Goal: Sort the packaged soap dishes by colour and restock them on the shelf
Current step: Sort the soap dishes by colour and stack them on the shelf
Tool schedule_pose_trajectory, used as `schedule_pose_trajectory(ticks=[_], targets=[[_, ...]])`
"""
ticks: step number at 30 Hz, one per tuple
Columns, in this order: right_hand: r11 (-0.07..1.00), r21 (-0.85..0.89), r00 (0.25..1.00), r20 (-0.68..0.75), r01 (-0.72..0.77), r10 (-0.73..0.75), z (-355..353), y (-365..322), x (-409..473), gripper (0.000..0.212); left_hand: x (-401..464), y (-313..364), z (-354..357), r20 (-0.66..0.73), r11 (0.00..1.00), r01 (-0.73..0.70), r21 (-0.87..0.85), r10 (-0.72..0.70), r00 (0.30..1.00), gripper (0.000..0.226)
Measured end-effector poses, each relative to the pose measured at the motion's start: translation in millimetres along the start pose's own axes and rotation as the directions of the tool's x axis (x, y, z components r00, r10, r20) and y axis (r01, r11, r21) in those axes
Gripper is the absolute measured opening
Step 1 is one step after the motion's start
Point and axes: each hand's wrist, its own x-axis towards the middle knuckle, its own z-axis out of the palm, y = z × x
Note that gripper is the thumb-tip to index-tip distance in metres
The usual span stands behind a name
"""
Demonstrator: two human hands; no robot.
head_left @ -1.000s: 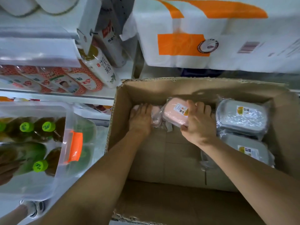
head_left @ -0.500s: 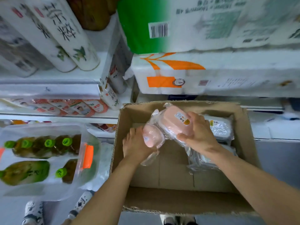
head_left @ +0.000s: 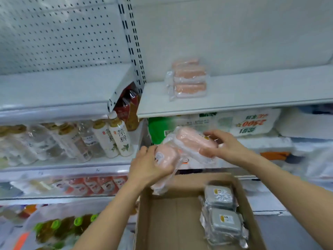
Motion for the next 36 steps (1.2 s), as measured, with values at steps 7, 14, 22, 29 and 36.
schedule_pose_trajectory(ticks=[7, 14, 22, 29, 36], targets=[[0.992, 0.05, 0.989, -0.094, 0.119, -0.114, -60, -67, 13, 0.057, 16, 44, -59, -0.115, 0.987, -0.138, -0.083, 0.128, 0.985, 0.086], [0.975, 0.092, 0.956, -0.234, 0.201, -0.175, -117, -96, 68, 0.056, 71, 72, -99, -0.204, 0.943, -0.09, -0.32, 0.025, 0.979, 0.092], [0.946, -0.154, 0.907, -0.275, 0.285, -0.318, -170, -119, 207, 0.063, 162, 101, -138, -0.271, 0.768, -0.05, -0.639, -0.164, 0.949, 0.043], [0.853, -0.394, 0.923, -0.027, 0.343, -0.384, -167, -119, 324, 0.082, 228, 105, -147, -0.163, 0.497, 0.01, -0.868, -0.303, 0.939, 0.064], [0.787, -0.505, 0.925, 0.069, 0.356, -0.374, -155, -111, 340, 0.055, 248, 108, -145, -0.119, 0.389, 0.014, -0.921, -0.315, 0.942, 0.093]])
